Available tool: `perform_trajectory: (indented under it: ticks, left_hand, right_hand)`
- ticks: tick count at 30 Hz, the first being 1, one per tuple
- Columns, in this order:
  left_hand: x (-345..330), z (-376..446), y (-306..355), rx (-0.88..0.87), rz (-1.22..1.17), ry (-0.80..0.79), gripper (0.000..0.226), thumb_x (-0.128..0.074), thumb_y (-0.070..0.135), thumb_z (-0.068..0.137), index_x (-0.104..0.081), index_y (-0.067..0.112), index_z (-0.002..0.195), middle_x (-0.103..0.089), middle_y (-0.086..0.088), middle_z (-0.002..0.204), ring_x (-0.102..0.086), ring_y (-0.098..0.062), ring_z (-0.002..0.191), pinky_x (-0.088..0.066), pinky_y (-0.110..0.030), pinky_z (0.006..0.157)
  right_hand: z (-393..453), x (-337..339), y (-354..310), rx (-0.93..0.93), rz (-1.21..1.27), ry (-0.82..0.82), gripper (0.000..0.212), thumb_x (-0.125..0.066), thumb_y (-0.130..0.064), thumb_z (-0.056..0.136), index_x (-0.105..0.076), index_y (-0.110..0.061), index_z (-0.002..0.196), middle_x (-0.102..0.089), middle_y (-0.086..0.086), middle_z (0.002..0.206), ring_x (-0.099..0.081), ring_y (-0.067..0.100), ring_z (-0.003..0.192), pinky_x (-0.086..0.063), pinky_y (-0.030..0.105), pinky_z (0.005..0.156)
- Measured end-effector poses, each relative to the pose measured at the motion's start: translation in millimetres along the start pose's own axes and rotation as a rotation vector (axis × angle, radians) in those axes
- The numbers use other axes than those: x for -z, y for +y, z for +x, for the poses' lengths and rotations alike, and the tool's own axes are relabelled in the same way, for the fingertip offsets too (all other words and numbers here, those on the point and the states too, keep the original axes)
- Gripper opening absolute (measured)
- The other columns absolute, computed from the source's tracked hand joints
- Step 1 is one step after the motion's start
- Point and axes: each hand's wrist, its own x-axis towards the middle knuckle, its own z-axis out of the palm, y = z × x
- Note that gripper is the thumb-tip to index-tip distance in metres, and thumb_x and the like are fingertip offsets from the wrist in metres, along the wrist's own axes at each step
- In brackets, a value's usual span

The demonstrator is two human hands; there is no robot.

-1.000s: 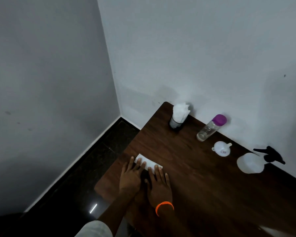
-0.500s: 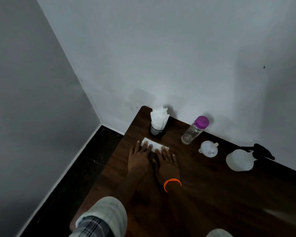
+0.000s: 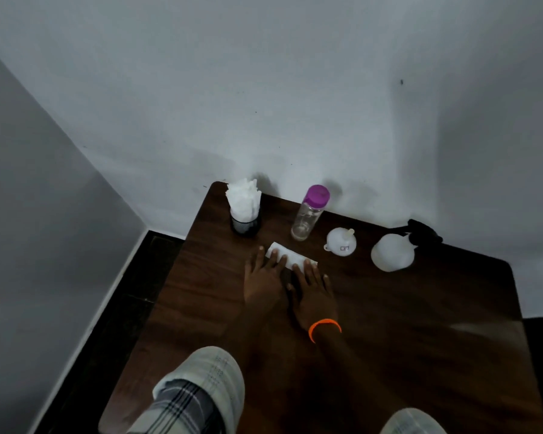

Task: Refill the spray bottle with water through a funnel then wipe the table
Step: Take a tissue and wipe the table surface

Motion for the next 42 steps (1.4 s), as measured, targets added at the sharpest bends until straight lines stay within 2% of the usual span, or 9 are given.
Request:
perform_trajectory:
  ticks: [3,8,14,20,24,27,31,35,42]
  left_hand:
    - [-10,-17,-3,-0.042,0.023,-0.014,0.068,-0.040,0.054,0.094,-0.022,0.035,0.157,-0.014,0.006,0.166,0.005,-0.030,0.154,-0.008,-0.051,0.122]
    - [-27,-62,-13,-0.031,0.051,-0.026,0.067,-0.043,0.055,0.094,-0.025,0.038,0.155,-0.016,0.008,0.166,0.004,-0.029,0.154,-0.011,-0.051,0.121]
    - [-51,-130,-34,0.024,0.027,-0.042,0.067,-0.050,0.045,0.092,-0.026,0.040,0.154,-0.020,0.011,0.164,0.001,-0.027,0.154,-0.015,-0.050,0.121]
    - [-68,-201,-47,0.107,0.003,-0.017,0.061,-0.038,0.042,0.087,-0.042,0.039,0.148,-0.039,0.010,0.157,-0.021,-0.030,0.151,-0.025,-0.049,0.116]
    - [-78,-247,-55,0.166,-0.018,-0.013,0.063,-0.037,0.041,0.081,-0.050,0.039,0.143,-0.048,0.010,0.151,-0.033,-0.032,0.146,-0.025,-0.045,0.110]
    - [-87,-280,-56,0.211,0.003,-0.016,0.065,-0.035,0.041,0.081,-0.049,0.036,0.144,-0.047,0.011,0.151,-0.032,-0.032,0.147,-0.021,-0.043,0.110]
    - [-99,-318,-52,0.249,-0.047,0.012,0.064,-0.034,0.040,0.083,-0.047,0.034,0.146,-0.044,0.009,0.153,-0.029,-0.032,0.148,-0.030,-0.047,0.112]
    - [-111,-347,-40,0.281,-0.117,0.034,0.063,-0.036,0.032,0.083,-0.052,0.031,0.144,-0.050,0.005,0.150,-0.034,-0.032,0.146,-0.029,-0.045,0.110]
    - [-117,-356,7,0.199,-0.123,0.007,0.066,-0.037,0.039,0.078,-0.061,0.020,0.136,-0.058,-0.005,0.142,-0.043,-0.035,0.140,-0.037,-0.048,0.104]
  right_hand:
    - [-27,-8,1,-0.013,0.023,-0.010,0.073,0.000,-0.061,0.092,-0.008,-0.036,0.160,-0.002,-0.001,0.170,0.006,0.015,0.156,0.004,0.039,0.125]
    - [-71,-23,-12,-0.010,0.021,-0.036,0.073,-0.001,-0.060,0.093,-0.016,-0.035,0.160,-0.009,0.002,0.170,0.000,0.018,0.157,-0.001,0.042,0.126]
    - [-124,-47,-35,0.042,0.003,-0.047,0.056,-0.032,-0.050,0.099,-0.045,-0.030,0.149,-0.043,0.007,0.157,-0.027,0.020,0.150,-0.015,0.042,0.117]
    - [-174,-67,-56,0.126,0.006,-0.066,0.055,-0.041,-0.049,0.095,-0.051,-0.030,0.145,-0.050,0.004,0.153,-0.042,0.022,0.144,-0.021,0.043,0.114]
    - [-207,-79,-71,0.173,-0.001,-0.114,0.055,-0.042,-0.051,0.094,-0.054,-0.031,0.143,-0.051,0.005,0.152,-0.045,0.022,0.143,-0.022,0.044,0.114]
    - [-228,-88,-79,0.208,-0.001,-0.130,0.055,-0.042,-0.050,0.093,-0.054,-0.030,0.143,-0.049,0.005,0.153,-0.044,0.022,0.143,-0.023,0.044,0.114]
    - [-257,-99,-83,0.275,-0.014,-0.147,0.057,-0.042,-0.049,0.095,-0.046,-0.030,0.148,-0.042,0.004,0.158,-0.036,0.021,0.148,-0.021,0.044,0.116]
    - [-283,-104,-75,0.327,-0.034,-0.148,0.057,-0.042,-0.048,0.096,-0.046,-0.028,0.149,-0.040,0.005,0.160,-0.035,0.022,0.149,-0.019,0.044,0.117]
    - [-310,-96,-35,0.306,-0.056,-0.121,0.055,-0.044,-0.047,0.097,-0.047,-0.029,0.149,-0.041,0.004,0.159,-0.036,0.020,0.148,-0.019,0.044,0.118]
